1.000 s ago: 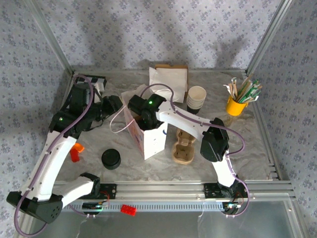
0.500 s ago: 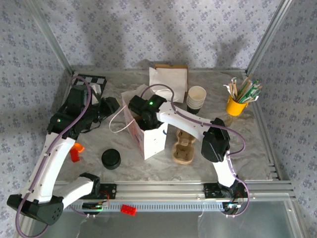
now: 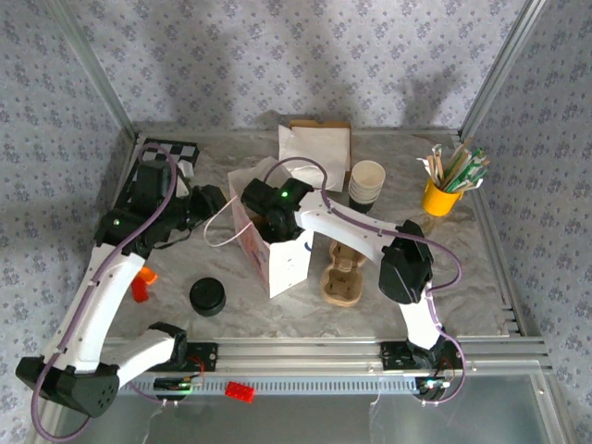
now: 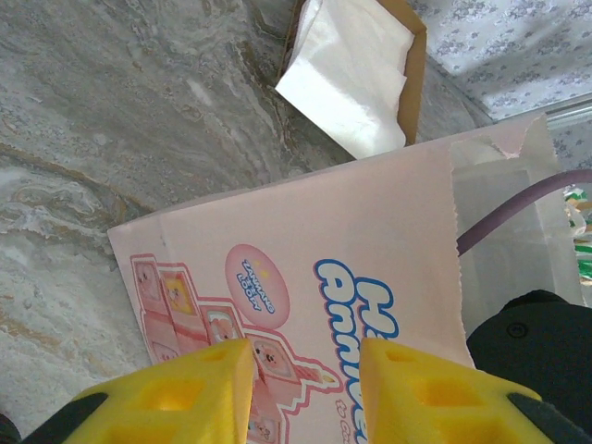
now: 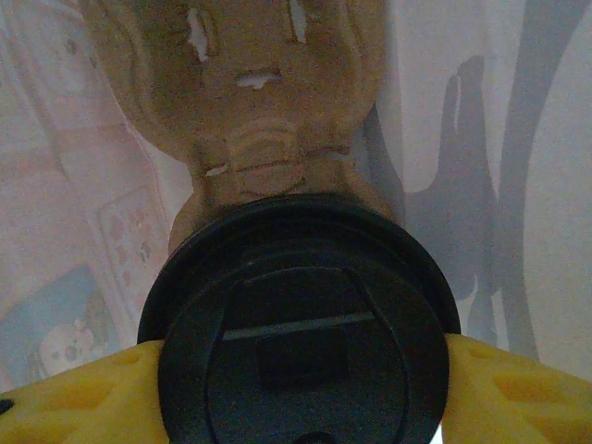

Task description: Pack the takeout coffee

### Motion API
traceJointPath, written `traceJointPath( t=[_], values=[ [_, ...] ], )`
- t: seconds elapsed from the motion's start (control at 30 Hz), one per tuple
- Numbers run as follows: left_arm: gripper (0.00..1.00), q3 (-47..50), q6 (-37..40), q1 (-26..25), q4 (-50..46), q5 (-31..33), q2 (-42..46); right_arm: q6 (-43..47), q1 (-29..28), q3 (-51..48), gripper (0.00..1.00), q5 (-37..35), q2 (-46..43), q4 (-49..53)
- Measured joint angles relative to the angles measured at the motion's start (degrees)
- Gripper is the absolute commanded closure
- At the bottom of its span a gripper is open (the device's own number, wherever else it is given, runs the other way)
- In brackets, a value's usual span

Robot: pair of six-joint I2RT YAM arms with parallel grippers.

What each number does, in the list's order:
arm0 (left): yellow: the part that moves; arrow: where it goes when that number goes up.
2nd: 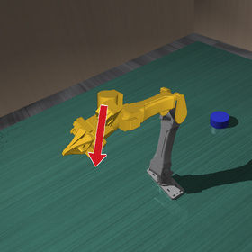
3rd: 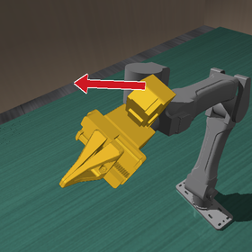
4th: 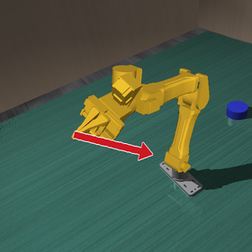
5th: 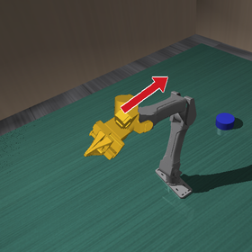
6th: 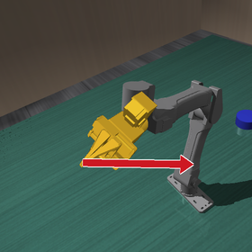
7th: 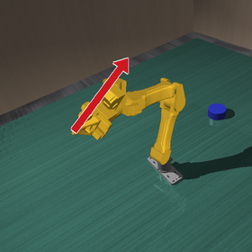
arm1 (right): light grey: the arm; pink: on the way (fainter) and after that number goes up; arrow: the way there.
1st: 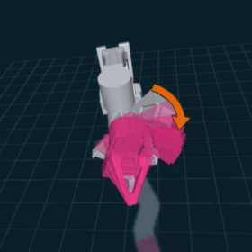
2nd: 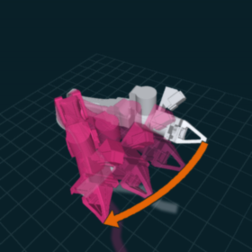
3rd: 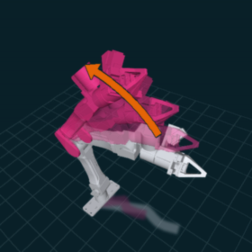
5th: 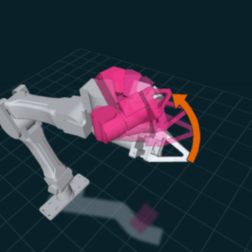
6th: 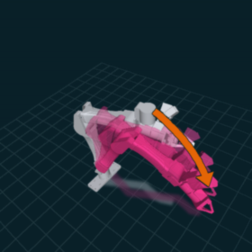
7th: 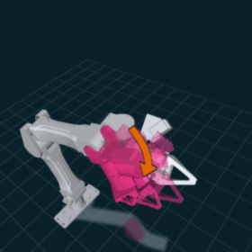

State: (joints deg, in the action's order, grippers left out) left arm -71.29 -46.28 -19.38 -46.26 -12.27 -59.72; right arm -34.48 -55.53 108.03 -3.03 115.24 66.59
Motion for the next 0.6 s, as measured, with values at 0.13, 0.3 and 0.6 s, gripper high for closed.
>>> traceJointPath(
  t=[0.13,0.3,0.6],
  values=[
    [0.64,0.0,0.4,0.0,0.1,-0.4,-0.8,0.0,0.1,-0.3,0.35,0.0,-0.1,-0.5],
    [0.64,0.1,1.1,-0.1,0.2,-0.3,-1.0,0.0,0.1,-0.3,0.35,0.0,-0.1,-0.6],
    [0.64,0.1,2.4,-0.1,0.1,-0.2,-1.6,0.0,0.1,-0.3,0.35,0.0,-0.1,-0.9]
  ],
)
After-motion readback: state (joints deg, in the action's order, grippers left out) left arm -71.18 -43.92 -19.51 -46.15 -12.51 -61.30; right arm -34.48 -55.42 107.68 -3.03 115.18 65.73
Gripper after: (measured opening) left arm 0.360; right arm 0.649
